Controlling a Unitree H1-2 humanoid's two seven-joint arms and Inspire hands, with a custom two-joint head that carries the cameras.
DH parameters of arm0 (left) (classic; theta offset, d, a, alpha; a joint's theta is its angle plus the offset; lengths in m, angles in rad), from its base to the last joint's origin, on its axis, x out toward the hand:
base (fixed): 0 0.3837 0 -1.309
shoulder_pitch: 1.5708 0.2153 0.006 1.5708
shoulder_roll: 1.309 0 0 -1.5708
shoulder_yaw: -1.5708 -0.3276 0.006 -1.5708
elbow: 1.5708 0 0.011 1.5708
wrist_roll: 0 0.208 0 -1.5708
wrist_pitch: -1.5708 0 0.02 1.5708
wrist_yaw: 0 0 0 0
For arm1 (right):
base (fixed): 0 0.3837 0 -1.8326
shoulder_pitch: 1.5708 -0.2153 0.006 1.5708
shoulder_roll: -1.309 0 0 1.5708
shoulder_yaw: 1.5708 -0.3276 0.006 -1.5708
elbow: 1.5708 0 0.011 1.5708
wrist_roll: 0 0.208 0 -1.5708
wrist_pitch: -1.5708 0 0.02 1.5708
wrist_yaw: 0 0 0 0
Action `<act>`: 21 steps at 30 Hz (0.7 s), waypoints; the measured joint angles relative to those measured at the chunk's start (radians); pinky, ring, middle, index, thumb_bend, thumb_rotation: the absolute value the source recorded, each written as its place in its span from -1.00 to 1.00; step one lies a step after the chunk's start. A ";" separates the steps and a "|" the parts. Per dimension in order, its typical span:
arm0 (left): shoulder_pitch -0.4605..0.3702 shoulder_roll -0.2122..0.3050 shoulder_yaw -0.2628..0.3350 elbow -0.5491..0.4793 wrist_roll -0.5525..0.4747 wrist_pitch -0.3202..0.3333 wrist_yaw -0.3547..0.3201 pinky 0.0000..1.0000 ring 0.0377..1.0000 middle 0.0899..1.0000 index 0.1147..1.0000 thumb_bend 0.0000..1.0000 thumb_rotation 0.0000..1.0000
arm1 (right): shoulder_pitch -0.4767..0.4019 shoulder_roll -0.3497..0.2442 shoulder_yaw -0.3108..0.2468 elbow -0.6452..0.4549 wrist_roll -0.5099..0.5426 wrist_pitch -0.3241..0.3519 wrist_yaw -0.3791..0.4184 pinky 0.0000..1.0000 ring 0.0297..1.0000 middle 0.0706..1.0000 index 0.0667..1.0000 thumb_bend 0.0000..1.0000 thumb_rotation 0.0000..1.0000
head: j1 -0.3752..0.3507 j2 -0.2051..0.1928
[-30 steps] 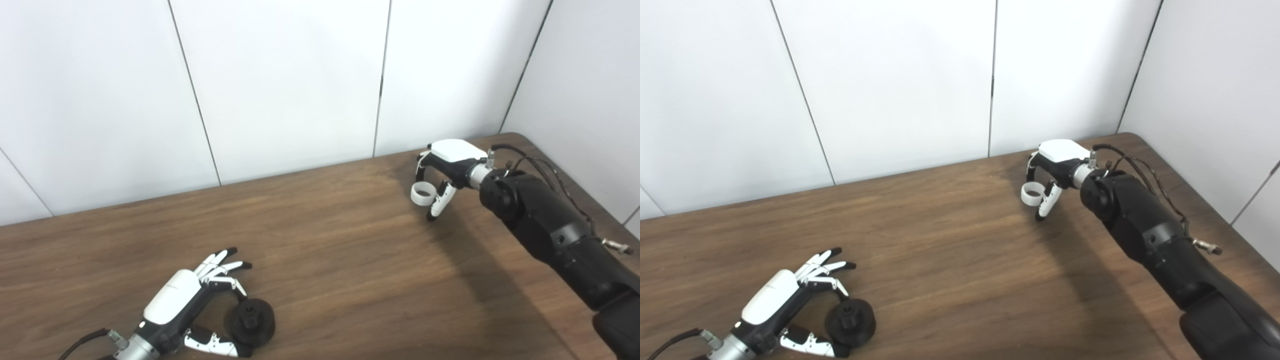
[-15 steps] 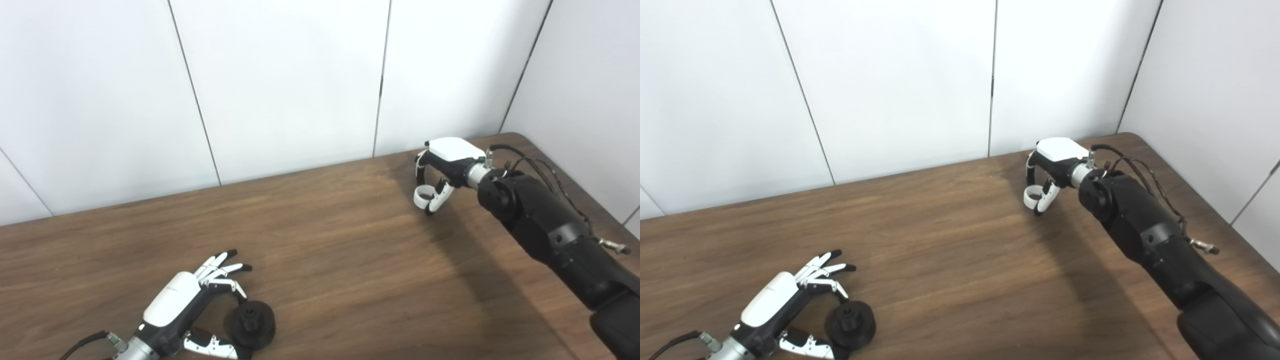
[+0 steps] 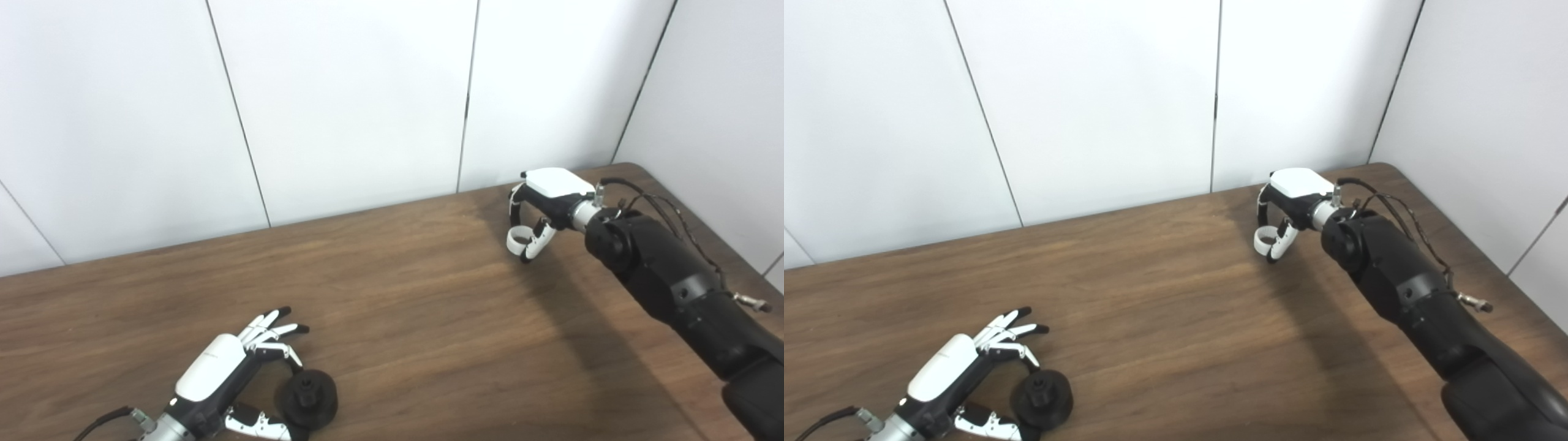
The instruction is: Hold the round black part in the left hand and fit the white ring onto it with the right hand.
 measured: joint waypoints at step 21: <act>-0.003 0.000 -0.001 0.006 -0.001 0.000 0.000 1.00 1.00 0.70 -0.17 0.05 -0.89 | 0.006 0.033 0.011 -0.201 -0.001 -0.035 0.041 1.00 1.00 0.77 -0.11 0.05 -0.71 | 0.008 0.000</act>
